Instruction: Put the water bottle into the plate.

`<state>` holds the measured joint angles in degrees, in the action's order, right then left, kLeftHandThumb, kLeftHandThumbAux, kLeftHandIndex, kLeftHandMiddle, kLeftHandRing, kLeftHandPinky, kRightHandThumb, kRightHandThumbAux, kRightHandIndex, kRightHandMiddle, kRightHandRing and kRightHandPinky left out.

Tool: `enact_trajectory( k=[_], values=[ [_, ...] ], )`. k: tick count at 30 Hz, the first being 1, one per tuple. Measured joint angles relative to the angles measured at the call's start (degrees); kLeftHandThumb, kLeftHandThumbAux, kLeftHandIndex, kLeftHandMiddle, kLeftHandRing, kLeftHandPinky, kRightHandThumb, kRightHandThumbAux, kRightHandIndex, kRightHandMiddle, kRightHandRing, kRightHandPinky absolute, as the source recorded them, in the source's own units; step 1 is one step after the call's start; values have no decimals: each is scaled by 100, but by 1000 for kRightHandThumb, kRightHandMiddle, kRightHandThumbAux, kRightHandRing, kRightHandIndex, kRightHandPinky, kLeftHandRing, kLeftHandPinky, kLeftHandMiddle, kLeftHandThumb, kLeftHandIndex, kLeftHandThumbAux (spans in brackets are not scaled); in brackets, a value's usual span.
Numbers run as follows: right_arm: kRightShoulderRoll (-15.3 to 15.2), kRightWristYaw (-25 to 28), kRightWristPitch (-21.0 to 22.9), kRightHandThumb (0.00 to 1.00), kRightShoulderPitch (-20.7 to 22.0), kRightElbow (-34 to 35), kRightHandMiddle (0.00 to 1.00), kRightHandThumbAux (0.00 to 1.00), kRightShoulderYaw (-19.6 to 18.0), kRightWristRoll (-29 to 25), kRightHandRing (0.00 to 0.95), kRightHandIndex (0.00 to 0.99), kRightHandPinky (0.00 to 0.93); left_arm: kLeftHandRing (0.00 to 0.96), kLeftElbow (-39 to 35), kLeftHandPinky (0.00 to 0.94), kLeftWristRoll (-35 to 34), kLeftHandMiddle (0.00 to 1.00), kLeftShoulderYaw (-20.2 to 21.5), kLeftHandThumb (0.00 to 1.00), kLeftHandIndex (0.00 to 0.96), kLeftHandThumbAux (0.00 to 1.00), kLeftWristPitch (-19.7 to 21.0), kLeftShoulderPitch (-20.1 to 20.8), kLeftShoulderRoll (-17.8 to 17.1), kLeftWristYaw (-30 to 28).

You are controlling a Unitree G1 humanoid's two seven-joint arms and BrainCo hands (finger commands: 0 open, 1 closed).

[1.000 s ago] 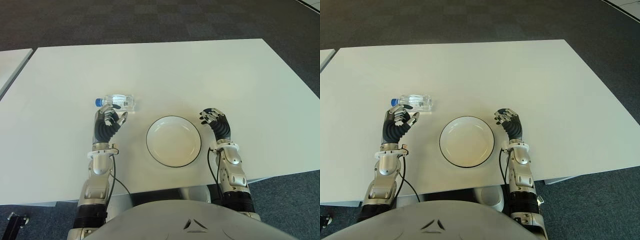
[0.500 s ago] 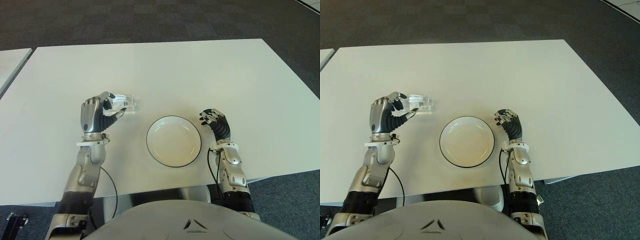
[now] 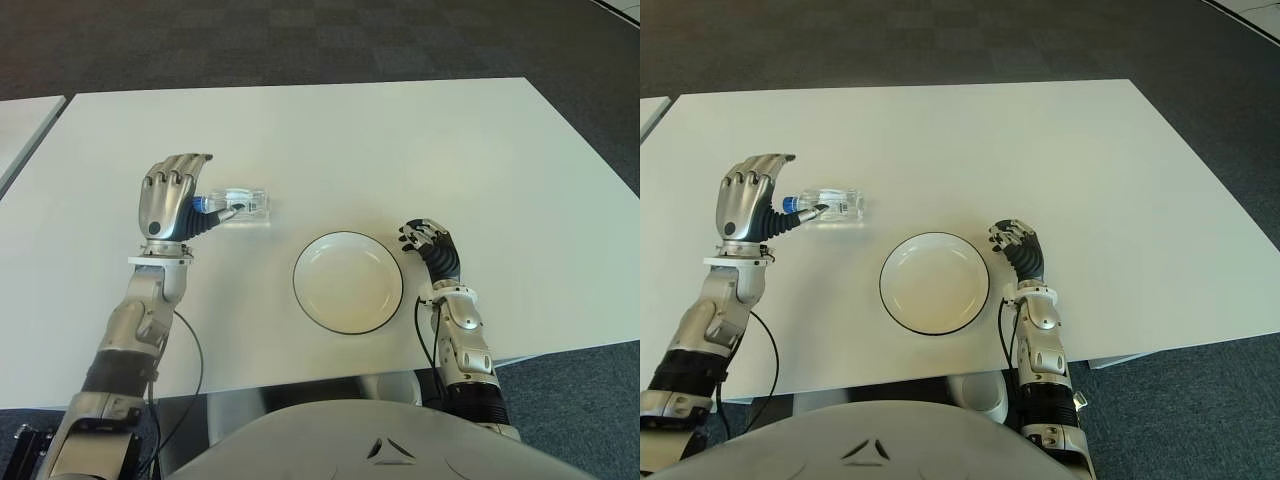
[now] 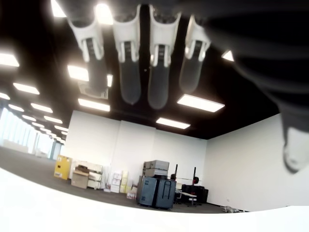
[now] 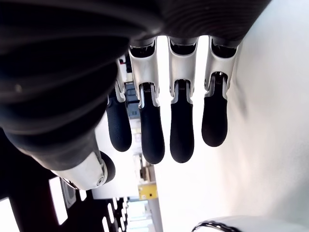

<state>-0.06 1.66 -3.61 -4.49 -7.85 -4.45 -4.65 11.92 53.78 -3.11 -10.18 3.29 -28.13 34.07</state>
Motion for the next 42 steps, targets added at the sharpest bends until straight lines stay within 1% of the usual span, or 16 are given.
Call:
enact_trajectory(
  k=[4, 9, 11, 16, 21, 24, 28, 34, 37, 42],
  values=[
    [5, -1, 0, 704, 1, 3, 490, 737, 1, 0, 497, 428, 526, 3, 607, 2, 92, 4, -253, 587, 5, 282, -47, 431, -133, 188],
    [15, -8, -1, 703, -1, 4, 491, 737, 4, 2, 499, 428, 534, 0, 1166, 0, 163, 0, -528, 570, 0, 224, -130, 807, -281, 456],
    [12, -17, -2, 703, -3, 4, 492, 737, 1, 3, 500, 428, 537, 0, 1477, 0, 238, 0, -726, 559, 0, 191, -189, 985, -364, 530],
    [-1, -22, -22, 703, -4, 3, 494, 737, -7, 3, 502, 428, 536, 0, 1994, 0, 358, 0, -1097, 544, 0, 156, -303, 1286, -550, 548],
    [0, -20, -30, 703, -4, -8, 493, 737, -7, 2, 502, 428, 535, 0, 2280, 0, 396, 0, -1426, 533, 0, 140, -465, 1506, -719, 534],
    [-1, -20, -31, 703, -4, -16, 492, 737, -11, 1, 500, 427, 533, 0, 2371, 0, 391, 0, -1602, 528, 0, 137, -616, 1643, -806, 412],
    [1, -24, -32, 703, -4, -16, 492, 737, -11, 3, 498, 428, 534, 0, 2532, 0, 336, 0, -1802, 522, 0, 135, -839, 1810, -887, 105],
    [1, -45, -31, 704, -9, -14, 492, 737, -11, 5, 496, 428, 529, 0, 2802, 0, 276, 0, -2023, 509, 0, 133, -1088, 1966, -900, -203],
    [-1, -46, -31, 704, -9, -8, 489, 737, -19, 1, 492, 428, 525, 0, 3042, 0, 265, 0, -2169, 510, 0, 137, -1244, 2095, -896, -379],
    [-1, -48, -28, 703, -10, 0, 487, 738, -39, 1, 491, 428, 527, 0, 3634, 0, 266, 0, -2433, 512, 0, 144, -1381, 2389, -819, -437]
  ],
)
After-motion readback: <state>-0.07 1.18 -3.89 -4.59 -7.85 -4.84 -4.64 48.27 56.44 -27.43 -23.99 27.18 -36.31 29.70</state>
